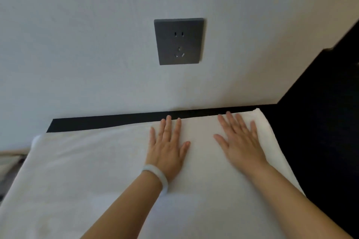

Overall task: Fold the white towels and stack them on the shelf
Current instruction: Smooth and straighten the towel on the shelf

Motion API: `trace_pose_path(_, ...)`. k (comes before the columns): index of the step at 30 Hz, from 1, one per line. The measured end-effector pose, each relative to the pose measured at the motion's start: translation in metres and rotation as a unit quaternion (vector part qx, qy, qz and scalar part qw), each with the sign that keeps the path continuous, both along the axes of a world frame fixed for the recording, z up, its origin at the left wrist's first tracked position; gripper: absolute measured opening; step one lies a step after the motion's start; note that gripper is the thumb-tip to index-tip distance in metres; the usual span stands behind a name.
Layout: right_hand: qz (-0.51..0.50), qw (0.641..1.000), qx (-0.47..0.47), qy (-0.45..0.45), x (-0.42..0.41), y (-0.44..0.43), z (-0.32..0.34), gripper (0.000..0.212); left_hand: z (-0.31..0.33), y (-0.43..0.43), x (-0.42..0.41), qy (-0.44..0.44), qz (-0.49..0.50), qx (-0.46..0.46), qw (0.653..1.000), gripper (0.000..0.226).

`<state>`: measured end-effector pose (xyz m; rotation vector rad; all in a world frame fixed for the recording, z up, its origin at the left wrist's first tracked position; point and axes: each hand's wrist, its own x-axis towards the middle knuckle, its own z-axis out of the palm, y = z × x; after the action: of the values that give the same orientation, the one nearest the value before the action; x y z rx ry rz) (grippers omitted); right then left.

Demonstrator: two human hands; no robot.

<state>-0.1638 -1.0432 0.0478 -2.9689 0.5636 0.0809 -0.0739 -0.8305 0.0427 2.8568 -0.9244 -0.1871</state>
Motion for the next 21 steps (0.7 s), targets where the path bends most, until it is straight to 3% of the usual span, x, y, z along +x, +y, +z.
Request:
trace_pose_path(3, -0.063, 0.998, -0.001, 0.03, -0.01, -0.041, 0.008, 0.067, -0.001, 0.028, 0.006, -0.009, 0.001, 0.013, 1.0, 0.067)
trace_pose_path(6, -0.08, 0.995, -0.038, 0.048, -0.005, -0.03, 0.015, 0.07, -0.002, 0.04, 0.007, -0.029, 0.012, 0.039, 0.999, 0.069)
trace_pose_path(9, 0.032, 0.999, -0.016, -0.024, 0.013, 0.037, 0.023, 0.066, 0.0, 0.031, 0.006, -0.011, 0.013, 0.032, 0.999, 0.071)
trace_pose_path(11, 0.117, 0.993, -0.018, -0.005, 0.02, 0.077, 0.016, 0.067, 0.001, 0.033, 0.008, -0.007, -0.007, 0.044, 0.999, 0.072)
trace_pose_path(13, 0.073, 0.996, -0.022, 0.044, 0.021, 0.075, 0.004, 0.069, 0.0, 0.05, 0.016, -0.007, -0.003, 0.064, 0.998, 0.071)
trace_pose_path(16, -0.005, 0.998, -0.029, 0.054, 0.019, 0.037, -0.003, 0.074, 0.0, 0.093, 0.038, -0.005, 0.079, 0.078, 0.994, 0.068)
trace_pose_path(21, -0.016, 0.996, -0.005, 0.082, 0.018, 0.029, 0.007, 0.075, 0.011, 0.105, 0.057, 0.018, 0.122, 0.069, 0.99, 0.064)
